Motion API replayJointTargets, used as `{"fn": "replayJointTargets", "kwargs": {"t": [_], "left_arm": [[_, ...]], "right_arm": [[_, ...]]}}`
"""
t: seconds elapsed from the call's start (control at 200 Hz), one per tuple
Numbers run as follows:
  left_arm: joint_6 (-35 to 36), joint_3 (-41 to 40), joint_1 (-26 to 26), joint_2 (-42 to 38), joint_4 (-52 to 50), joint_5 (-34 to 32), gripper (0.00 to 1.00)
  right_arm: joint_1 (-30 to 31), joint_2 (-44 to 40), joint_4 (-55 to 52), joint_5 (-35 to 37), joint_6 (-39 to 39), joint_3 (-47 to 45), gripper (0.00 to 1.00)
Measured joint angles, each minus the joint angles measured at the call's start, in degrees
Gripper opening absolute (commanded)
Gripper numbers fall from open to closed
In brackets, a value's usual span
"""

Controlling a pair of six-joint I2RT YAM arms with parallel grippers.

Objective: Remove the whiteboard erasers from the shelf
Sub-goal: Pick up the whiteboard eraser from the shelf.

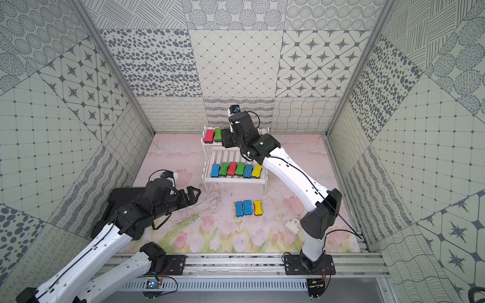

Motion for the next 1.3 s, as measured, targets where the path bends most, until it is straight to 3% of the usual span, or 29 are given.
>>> {"fn": "replayJointTargets", "kwargs": {"t": [0.165, 0.53, 0.88, 1.041, 1.181, 1.301], "left_arm": [[0.00, 0.00, 0.04, -0.02, 0.00, -0.02, 1.00], [0.04, 0.00, 0.42, -0.07, 0.00, -0.04, 0.99], [0.24, 0.00, 0.79, -0.13, -0.02, -0.04, 1.00], [0.26, 0.00, 0.90, -0.15, -0.02, -0.04, 0.99], [0.28, 0.00, 1.20, -0.31, -0.04, -0.04, 0.99], [0.31, 0.00, 1.25, -0.48, -0.04, -0.04, 1.00]], "right_arm": [[-0.13, 6.21, -4.79, 2.89, -3.48, 6.56, 0.63], [-0.37, 10.34, -10.25, 3.87, -5.27, 14.97, 0.61], [-0.70, 12.44, -11.50, 3.65, -5.25, 15.69, 0.59], [-1.05, 13.33, -11.91, 3.34, -4.85, 15.69, 0.52], [-1.51, 13.97, -12.20, 2.58, -3.93, 15.63, 0.40], [-1.60, 13.97, -12.33, 2.49, -3.32, 15.61, 0.37]]}}
